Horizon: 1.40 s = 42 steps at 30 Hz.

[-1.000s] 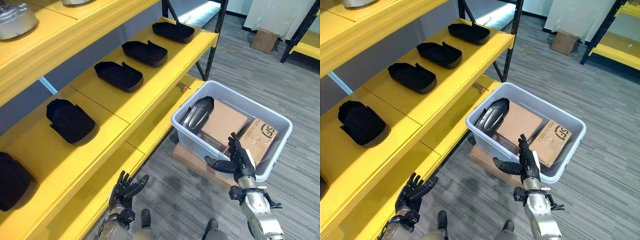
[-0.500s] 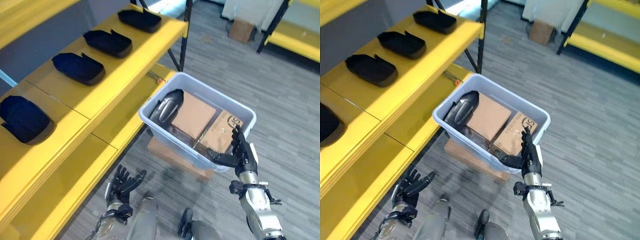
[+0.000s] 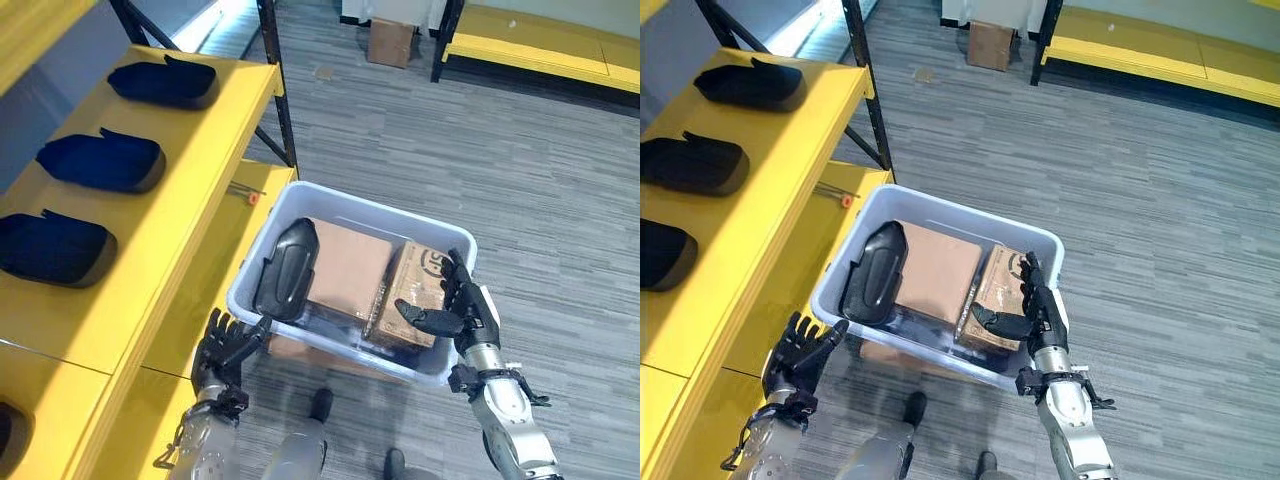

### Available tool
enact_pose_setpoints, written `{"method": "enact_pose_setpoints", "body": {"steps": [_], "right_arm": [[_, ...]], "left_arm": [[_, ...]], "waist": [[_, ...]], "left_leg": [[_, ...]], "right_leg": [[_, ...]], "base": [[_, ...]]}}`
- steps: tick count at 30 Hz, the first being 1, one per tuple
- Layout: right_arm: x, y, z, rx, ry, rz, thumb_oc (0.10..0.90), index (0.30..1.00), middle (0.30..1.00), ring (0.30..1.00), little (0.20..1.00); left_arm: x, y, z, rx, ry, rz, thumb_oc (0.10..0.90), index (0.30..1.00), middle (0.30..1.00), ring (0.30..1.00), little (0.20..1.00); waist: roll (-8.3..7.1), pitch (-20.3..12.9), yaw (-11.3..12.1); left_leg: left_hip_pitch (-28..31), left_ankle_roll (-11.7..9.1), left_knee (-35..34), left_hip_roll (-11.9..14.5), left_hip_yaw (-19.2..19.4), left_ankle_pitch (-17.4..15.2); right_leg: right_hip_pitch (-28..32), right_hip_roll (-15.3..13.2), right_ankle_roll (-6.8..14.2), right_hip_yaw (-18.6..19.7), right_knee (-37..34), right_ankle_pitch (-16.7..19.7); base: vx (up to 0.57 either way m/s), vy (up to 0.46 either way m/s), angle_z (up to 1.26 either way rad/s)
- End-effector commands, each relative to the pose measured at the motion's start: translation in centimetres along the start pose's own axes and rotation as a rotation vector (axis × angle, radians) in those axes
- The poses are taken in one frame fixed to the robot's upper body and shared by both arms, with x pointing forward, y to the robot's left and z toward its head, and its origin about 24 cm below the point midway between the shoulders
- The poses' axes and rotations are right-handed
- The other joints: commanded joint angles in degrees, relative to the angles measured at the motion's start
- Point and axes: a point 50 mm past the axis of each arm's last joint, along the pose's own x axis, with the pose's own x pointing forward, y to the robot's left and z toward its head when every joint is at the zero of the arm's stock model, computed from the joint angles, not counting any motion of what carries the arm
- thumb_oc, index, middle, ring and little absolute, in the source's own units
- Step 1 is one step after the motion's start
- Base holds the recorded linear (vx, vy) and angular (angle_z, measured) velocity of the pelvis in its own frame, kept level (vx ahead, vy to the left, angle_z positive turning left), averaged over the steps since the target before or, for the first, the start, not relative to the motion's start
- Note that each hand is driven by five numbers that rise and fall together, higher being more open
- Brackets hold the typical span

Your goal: Move parts from the plastic box to the shelf.

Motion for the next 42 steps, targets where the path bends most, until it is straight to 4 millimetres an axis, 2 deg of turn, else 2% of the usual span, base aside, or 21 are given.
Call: {"method": "enact_pose_setpoints", "body": {"steps": [1,9,14,17,19,20,21,23,24,25,26,27,30,32,34,37,40,42], "right_arm": [[0.1,-0.2,3.4,0.011,-0.184,0.016,0.900,1.000,1.000,1.000,1.000],[-0.2,-0.7,3.0,0.027,-0.166,-0.018,0.900,1.000,1.000,1.000,1.000],[0.9,0.6,4.2,0.067,-0.224,0.014,0.900,1.000,1.000,1.000,1.000],[1.2,1.7,4.7,0.104,-0.248,0.049,0.900,1.000,1.000,1.000,1.000],[1.2,2.2,4.8,0.118,-0.251,0.071,0.900,1.000,1.000,1.000,1.000],[1.2,2.4,4.8,0.127,-0.250,0.080,0.900,1.000,1.000,1.000,1.000],[1.2,2.4,4.8,0.127,-0.250,0.080,0.900,1.000,1.000,1.000,1.000],[1.2,2.7,4.9,0.145,-0.252,0.101,0.900,1.000,1.000,1.000,1.000],[1.2,2.9,5.0,0.146,-0.254,0.110,0.900,1.000,1.000,1.000,1.000],[1.4,3.2,5.2,0.149,-0.262,0.125,0.900,1.000,1.000,1.000,1.000],[1.4,3.2,5.2,0.149,-0.262,0.125,0.900,1.000,1.000,1.000,1.000],[1.8,3.5,5.5,0.161,-0.271,0.130,0.900,1.000,1.000,1.000,1.000],[1.6,3.1,5.6,0.154,-0.278,0.119,0.900,1.000,1.000,1.000,1.000],[1.5,2.9,5.5,0.142,-0.273,0.112,0.900,1.000,1.000,1.000,1.000],[1.2,2.2,5.4,0.149,-0.265,0.091,0.900,1.000,1.000,1.000,1.000],[1.1,1.8,5.6,0.130,-0.275,0.088,0.900,1.000,1.000,1.000,1.000],[1.3,1.5,6.0,0.105,-0.290,0.089,0.900,1.000,1.000,1.000,1.000],[1.5,1.5,6.2,0.086,-0.299,0.094,0.900,1.000,1.000,1.000,1.000]], "left_arm": [[-1.7,1.1,1.3,0.050,-0.075,-0.014,0.900,1.000,1.000,1.000,1.000],[-2.3,1.6,0.5,0.048,-0.032,-0.006,0.900,1.000,1.000,1.000,1.000],[-2.1,1.2,0.4,0.069,-0.020,-0.029,0.900,1.000,1.000,1.000,1.000],[-2.0,0.8,0.5,0.094,-0.015,-0.055,0.900,1.000,1.000,1.000,1.000],[-1.8,0.7,0.5,0.111,-0.013,-0.069,0.900,1.000,1.000,1.000,1.000],[-1.7,0.5,0.5,0.123,-0.013,-0.080,0.900,1.000,1.000,1.000,1.000],[-1.7,0.5,0.5,0.123,-0.013,-0.080,0.900,1.000,1.000,1.000,1.000],[-1.5,0.1,0.8,0.141,-0.022,-0.096,0.900,1.000,1.000,1.000,1.000],[-1.5,0.2,0.9,0.145,-0.025,-0.093,0.900,1.000,1.000,1.000,1.000],[-1.6,0.5,0.9,0.133,-0.026,-0.082,0.900,1.000,1.000,1.000,1.000],[-1.6,0.5,0.9,0.133,-0.026,-0.082,0.900,1.000,1.000,1.000,1.000],[-1.6,0.8,1.1,0.117,-0.034,-0.063,0.900,1.000,1.000,1.000,1.000],[-1.2,1.2,1.0,0.118,-0.036,-0.038,0.900,1.000,1.000,1.000,1.000],[-1.2,1.1,1.0,0.108,-0.039,-0.038,0.900,1.000,1.000,1.000,1.000],[-1.6,1.0,0.5,0.059,-0.031,-0.025,0.900,1.000,1.000,1.000,1.000],[-1.6,0.8,0.4,0.051,-0.023,-0.033,0.900,1.000,1.000,1.000,1.000],[-1.7,0.2,0.0,0.042,-0.005,-0.064,0.900,1.000,1.000,1.000,1.000],[-1.7,0.1,0.1,0.043,-0.006,-0.068,0.900,1.000,1.000,1.000,1.000]], "waist": [[-1.59,-6.34,-0.32],[-3.08,-8.24,-1.17],[-4.22,-9.34,-0.45],[-4.14,-8.70,-0.33],[-3.95,-7.80,-0.81],[-3.53,-7.17,-1.19],[-3.56,-7.12,-0.99],[-2.46,-5.37,-1.80],[-2.19,-5.00,-1.43],[-2.26,-4.59,-0.74],[-2.12,-4.36,-0.87],[-2.37,-3.74,0.06],[-4.43,-3.13,0.10],[-4.78,-3.60,-0.25],[-5.13,-4.89,-0.73],[-4.75,-5.44,-1.53],[-3.65,-6.08,-2.12],[-3.40,-6.20,-2.00]], "left_leg": [[-3.56,-0.74,3.21,6.84,0.74,-4.57],[-2.00,0.10,1.73,6.80,2.24,-5.42],[-0.37,1.49,1.85,5.62,3.72,-7.43],[1.06,3.09,2.75,4.41,4.67,-8.85],[2.50,4.21,2.47,3.69,5.18,-9.15],[3.36,4.82,1.98,3.36,5.19,-9.04],[3.45,4.84,1.89,3.38,5.39,-9.02],[4.43,5.56,1.47,3.26,5.23,-8.82],[5.08,5.71,1.09,3.29,5.93,-9.20],[6.54,5.20,-0.31,3.39,7.81,-9.88],[6.92,5.18,-0.47,3.51,7.64,-9.89],[7.40,4.07,-1.00,5.13,9.13,-10.42],[7.46,2.63,-0.47,5.72,8.54,-10.87],[7.54,2.07,-1.09,6.19,7.83,-10.55],[8.01,0.65,-2.77,8.28,7.17,-9.67],[7.42,-0.38,-3.79,10.04,6.13,-8.68],[6.72,-2.13,-6.82,12.89,5.81,-5.98],[6.69,-2.42,-7.56,13.35,5.89,-5.35]], "right_leg": [[-3.15,-2.78,1.47,-1.17,0.36,1.55],[-3.22,-3.91,2.84,-1.42,-1.01,4.14],[-4.22,-5.60,4.18,-0.21,-0.08,5.84],[-6.56,-6.58,5.19,1.51,5.00,7.97],[-9.71,-6.74,5.75,3.44,10.10,12.03],[-11.28,-6.45,5.75,4.26,13.04,14.62],[-11.44,-6.45,5.77,4.52,13.21,14.59],[-14.91,-4.72,5.14,5.36,18.42,16.67],[-15.85,-6.06,4.81,2.52,17.84,16.31],[-15.77,-10.11,4.81,-3.33,11.46,17.11],[-15.11,-9.98,4.80,-3.66,10.97,17.24],[-14.18,-12.33,5.10,-8.28,4.39,18.58],[-11.88,-12.15,5.70,-6.84,0.73,18.73],[-11.14,-11.38,5.68,-7.31,0.01,17.74],[-10.47,-11.02,5.92,-11.07,0.44,17.07],[-9.70,-9.74,5.46,-12.61,0.05,15.27],[-9.33,-7.80,4.54,-14.43,-1.21,12.67],[-9.32,-7.40,4.37,-14.70,-1.44,12.25]], "base": [[0.04,0.070,-0.07],[0.03,0.051,-0.08],[0.03,0.120,-0.10],[-0.01,0.192,-0.20],[-0.05,0.207,-0.30],[-0.04,0.143,-0.29],[-0.05,0.150,-0.25],[-0.07,0.164,-0.24],[-0.01,0.153,-0.30],[0.04,0.089,-0.52],[0.07,-0.085,-1.03],[0.06,-0.187,-0.98],[0.10,-0.195,-0.27],[0.09,-0.116,0.40],[0.16,-0.223,0.39],[0.08,-0.157,0.27],[0.06,-0.161,0.27],[0.04,-0.081,0.08]]}}
